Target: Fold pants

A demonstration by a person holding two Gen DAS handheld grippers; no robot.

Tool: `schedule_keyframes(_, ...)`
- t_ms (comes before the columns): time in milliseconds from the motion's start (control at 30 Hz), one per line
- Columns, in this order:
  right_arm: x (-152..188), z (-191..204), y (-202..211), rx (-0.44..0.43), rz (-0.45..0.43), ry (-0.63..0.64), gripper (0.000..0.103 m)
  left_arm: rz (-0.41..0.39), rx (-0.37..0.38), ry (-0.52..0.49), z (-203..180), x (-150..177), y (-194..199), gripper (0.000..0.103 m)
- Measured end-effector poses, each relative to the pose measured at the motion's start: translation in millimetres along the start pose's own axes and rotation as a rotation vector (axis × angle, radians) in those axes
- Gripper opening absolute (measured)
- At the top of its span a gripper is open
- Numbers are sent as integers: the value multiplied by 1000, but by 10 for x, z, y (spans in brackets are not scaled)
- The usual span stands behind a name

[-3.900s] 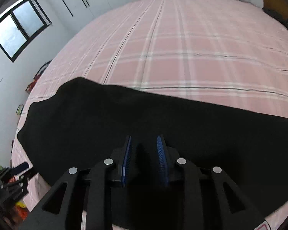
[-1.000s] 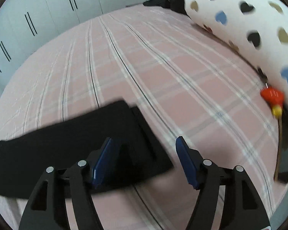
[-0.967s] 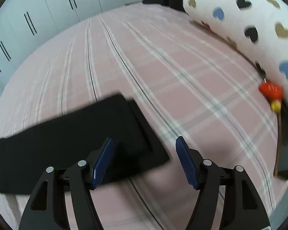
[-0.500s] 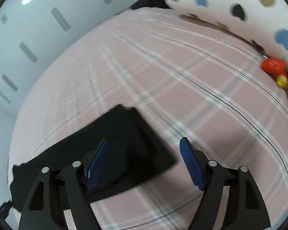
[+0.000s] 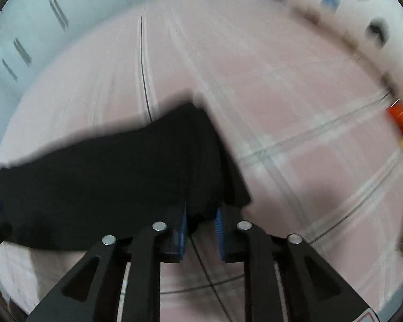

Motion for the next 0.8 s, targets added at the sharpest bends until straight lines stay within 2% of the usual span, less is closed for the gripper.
schedule_keyframes(67, -139, -2, 150, -5, -21, -9, 42, 23, -11, -54, -245, -17, -221, 87)
schedule_keyframes(100, -263, 17, 269, -9, -72, 4, 63, 32, -14, -64, -301, -19, -288, 87)
schedule_keyframes(133, -349, 49, 295, -15, -98, 23, 71, 42, -12, -69, -363, -27, -352, 87)
schedule_keyframes(167, -454, 53, 290, -10, -110, 43, 71, 53, -3, -72, -410, -26, -419, 87)
schedule_keyframes(267, -671, 69, 58, 5, -60, 98, 71, 66, -23, -67, -491, -60, -552, 90)
schedule_keyframes(300, -683, 89, -51, -4, -34, 116, 67, 60, -27, -69, -502, -77, -563, 91)
schedule_keyframes(367, -679, 193, -280, -22, 35, 157, 19, 57, -34, -80, -534, -110, -586, 92)
schedule_keyframes(400, -705, 225, -283, 4, 30, 174, 12, 53, -30, -81, -541, -133, -584, 92)
schedule_keyframes(433, -730, 246, -156, 1, -12, 186, 4, 48, -22, -78, -538, -155, -579, 92)
schedule_keyframes(500, -841, 137, 145, -16, -120, 122, 3, 41, -4, -66, -504, -229, -583, 92)
schedule_keyframes(533, -855, 35, 155, -19, -127, 92, 3, 42, -1, -57, -490, -280, -619, 92)
schedule_keyframes(567, -836, -40, 82, -3, -107, 71, 4, 43, -1, -50, -501, -306, -645, 92)
schedule_keyframes(633, -683, -229, -220, 50, 33, 55, 4, 44, -12, -34, -482, -365, -723, 92)
schedule_keyframes(667, -651, -275, -137, 23, 2, 28, 4, 42, -12, -31, -484, -382, -726, 92)
schedule_keyframes(767, -520, -418, 317, -40, -71, -77, 32, 38, 7, -9, -429, -398, -646, 92)
schedule_keyframes(800, -421, -474, 507, -45, -108, -118, 60, 35, 7, 2, -396, -392, -614, 92)
Point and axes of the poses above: each gripper's, at about its wrist camera, not at the fingertips, and y roughly against the way its jaws point, z to its left, x to its underside, the point moved 4 cm from there along -y, roughly the way its jaws point
